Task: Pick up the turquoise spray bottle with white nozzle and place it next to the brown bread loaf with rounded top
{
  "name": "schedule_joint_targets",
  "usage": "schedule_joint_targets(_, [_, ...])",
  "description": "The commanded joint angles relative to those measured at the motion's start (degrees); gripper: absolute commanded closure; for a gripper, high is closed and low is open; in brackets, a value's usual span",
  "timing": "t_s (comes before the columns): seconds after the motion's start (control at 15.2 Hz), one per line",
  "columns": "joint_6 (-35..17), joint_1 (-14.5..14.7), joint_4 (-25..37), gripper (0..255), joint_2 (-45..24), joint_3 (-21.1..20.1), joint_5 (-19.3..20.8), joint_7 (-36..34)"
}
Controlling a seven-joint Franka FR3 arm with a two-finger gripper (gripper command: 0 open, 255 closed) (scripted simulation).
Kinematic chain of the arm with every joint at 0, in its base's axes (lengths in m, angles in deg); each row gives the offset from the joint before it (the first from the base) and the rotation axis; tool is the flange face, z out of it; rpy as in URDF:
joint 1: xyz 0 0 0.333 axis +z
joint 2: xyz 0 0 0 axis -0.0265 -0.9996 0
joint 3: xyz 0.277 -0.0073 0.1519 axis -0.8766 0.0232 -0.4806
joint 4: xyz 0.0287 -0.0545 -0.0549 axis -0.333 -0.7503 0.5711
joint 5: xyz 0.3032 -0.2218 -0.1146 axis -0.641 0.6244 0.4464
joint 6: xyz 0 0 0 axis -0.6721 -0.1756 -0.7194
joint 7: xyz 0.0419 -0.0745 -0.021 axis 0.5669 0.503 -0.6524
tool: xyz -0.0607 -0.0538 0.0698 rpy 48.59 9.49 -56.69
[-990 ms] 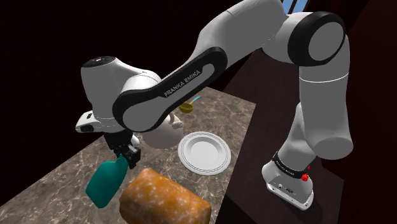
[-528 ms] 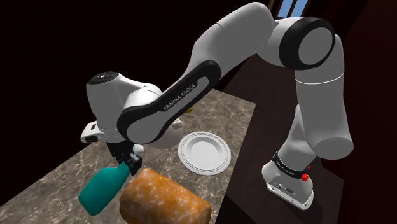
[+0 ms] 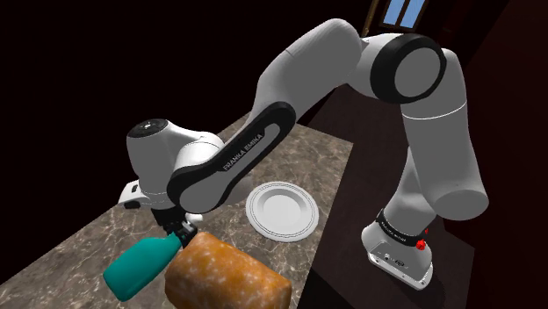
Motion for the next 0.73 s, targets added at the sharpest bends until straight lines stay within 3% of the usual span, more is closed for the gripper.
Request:
schedule_joint_targets(0.0, [-0.53,0.14,-0.03,255,-0.49,0.13,0.19,-0.12])
schedule_joint_targets(0.4, [-0.53,0.14,-0.02,255,-0.49,0.14,0.19,-0.12])
schedule_joint_targets(0.46, [-0.53,0.14,-0.02,0,-0.49,0.14,0.19,-0.12])
schedule_joint_targets(0.66, [-0.52,0.14,-0.02,0,-0.50,0.14,0.19,-0.12])
